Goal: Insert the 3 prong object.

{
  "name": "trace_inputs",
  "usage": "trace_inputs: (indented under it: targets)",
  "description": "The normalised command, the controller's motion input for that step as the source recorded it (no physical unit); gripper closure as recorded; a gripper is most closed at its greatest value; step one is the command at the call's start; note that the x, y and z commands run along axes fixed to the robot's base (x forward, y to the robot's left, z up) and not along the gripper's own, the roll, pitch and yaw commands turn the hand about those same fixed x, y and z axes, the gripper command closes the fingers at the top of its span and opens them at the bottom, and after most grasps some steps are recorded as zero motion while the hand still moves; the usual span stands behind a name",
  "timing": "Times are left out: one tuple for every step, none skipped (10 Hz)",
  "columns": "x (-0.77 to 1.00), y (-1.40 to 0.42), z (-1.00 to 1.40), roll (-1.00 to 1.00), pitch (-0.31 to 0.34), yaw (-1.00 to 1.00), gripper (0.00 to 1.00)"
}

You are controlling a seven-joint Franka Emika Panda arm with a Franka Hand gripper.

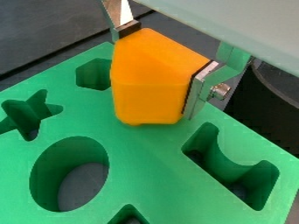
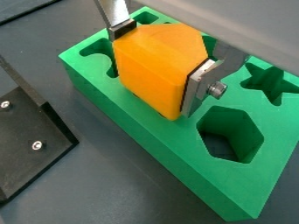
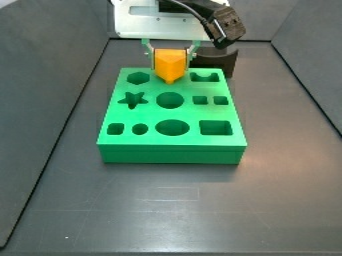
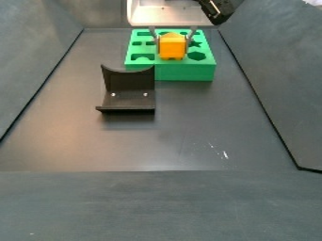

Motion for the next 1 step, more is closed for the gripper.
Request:
trace_inputs:
  targets:
    - [0.0,0.0,0.0,0.0,0.0,0.0,1.0]
